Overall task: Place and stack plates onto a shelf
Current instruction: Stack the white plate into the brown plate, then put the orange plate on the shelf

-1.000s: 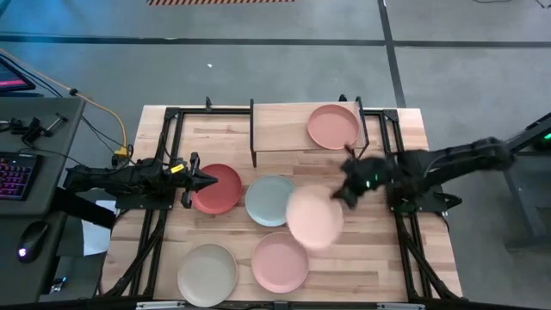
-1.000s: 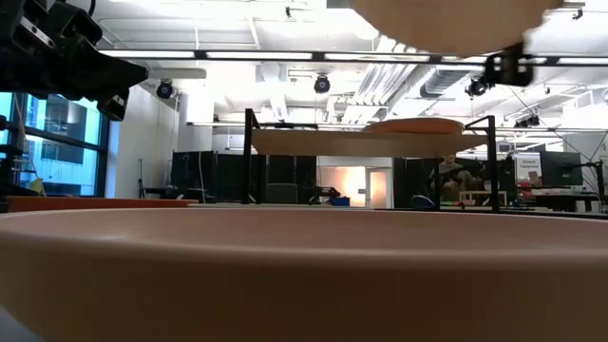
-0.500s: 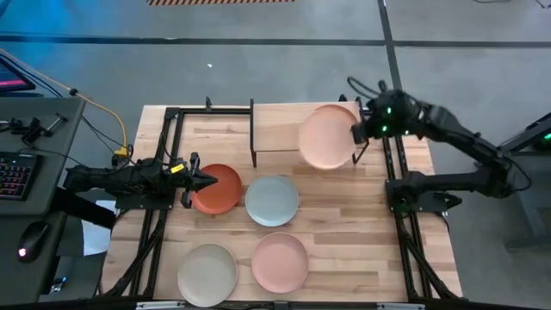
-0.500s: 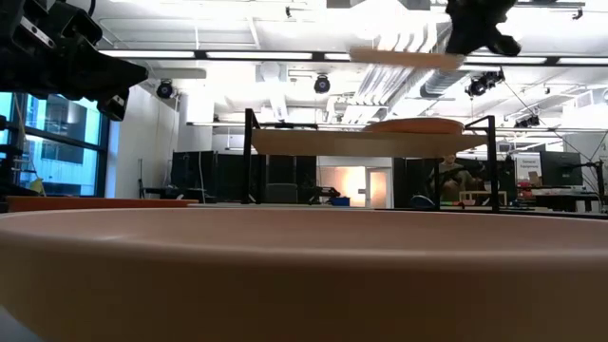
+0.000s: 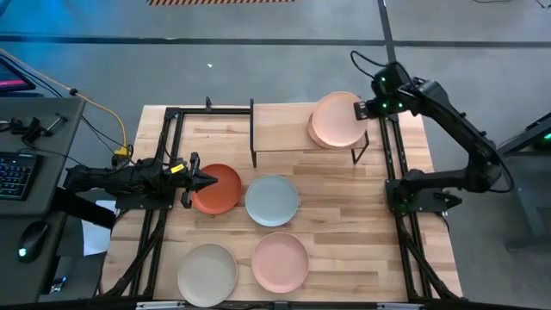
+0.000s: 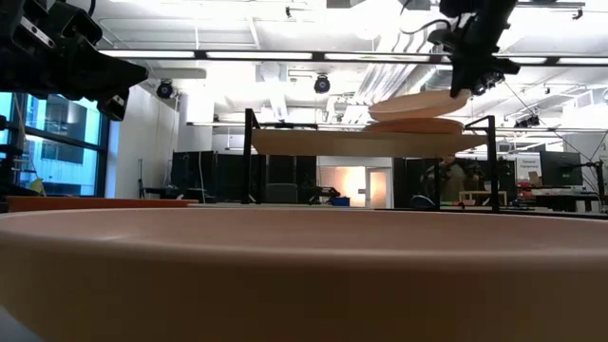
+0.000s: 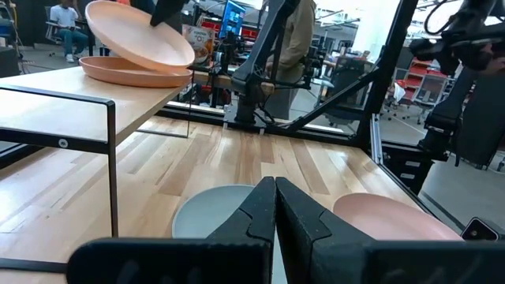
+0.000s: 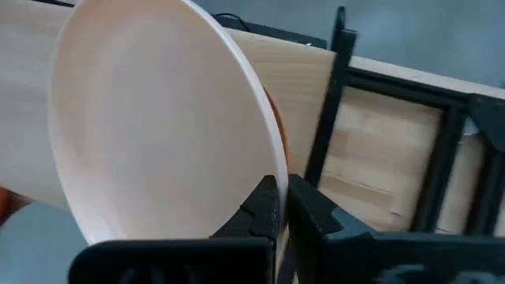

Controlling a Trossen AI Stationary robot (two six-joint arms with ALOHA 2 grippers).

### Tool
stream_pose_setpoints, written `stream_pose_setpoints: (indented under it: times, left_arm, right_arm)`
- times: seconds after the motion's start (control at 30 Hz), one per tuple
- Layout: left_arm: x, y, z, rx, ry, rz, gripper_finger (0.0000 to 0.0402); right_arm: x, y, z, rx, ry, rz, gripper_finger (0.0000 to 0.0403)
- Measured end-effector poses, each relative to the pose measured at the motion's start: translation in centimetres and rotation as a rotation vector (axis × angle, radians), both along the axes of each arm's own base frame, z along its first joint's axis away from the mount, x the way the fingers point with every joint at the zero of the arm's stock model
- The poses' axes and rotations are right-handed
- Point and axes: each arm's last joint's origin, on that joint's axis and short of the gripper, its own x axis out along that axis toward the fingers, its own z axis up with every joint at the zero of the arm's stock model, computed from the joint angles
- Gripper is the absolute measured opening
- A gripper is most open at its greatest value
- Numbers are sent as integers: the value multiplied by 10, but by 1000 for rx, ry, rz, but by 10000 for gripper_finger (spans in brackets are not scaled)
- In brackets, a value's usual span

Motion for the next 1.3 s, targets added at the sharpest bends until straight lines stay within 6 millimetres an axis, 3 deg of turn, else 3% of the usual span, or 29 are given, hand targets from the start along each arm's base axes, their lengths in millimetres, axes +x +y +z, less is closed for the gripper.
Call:
stream_pose_setpoints:
  times: [0.23,0.67,0.8,1.07,1.3]
  left_arm:
    - [0,0,0,0,0,0,1]
    - [0,0,0,0,0,0,1]
    - [0,0,0,0,0,0,1]
    - [0,0,0,0,0,0,1]
    - [0,0,0,0,0,0,1]
  right_arm:
    - [6,-8,-12,94,35,35,0]
    - [11,-13,-14,67,27,61,4]
    - [11,-12,-14,75,13,95,39]
    - [12,-10,-13,86,-16,173,147]
    - [9,3,-2,68,-109,277,185]
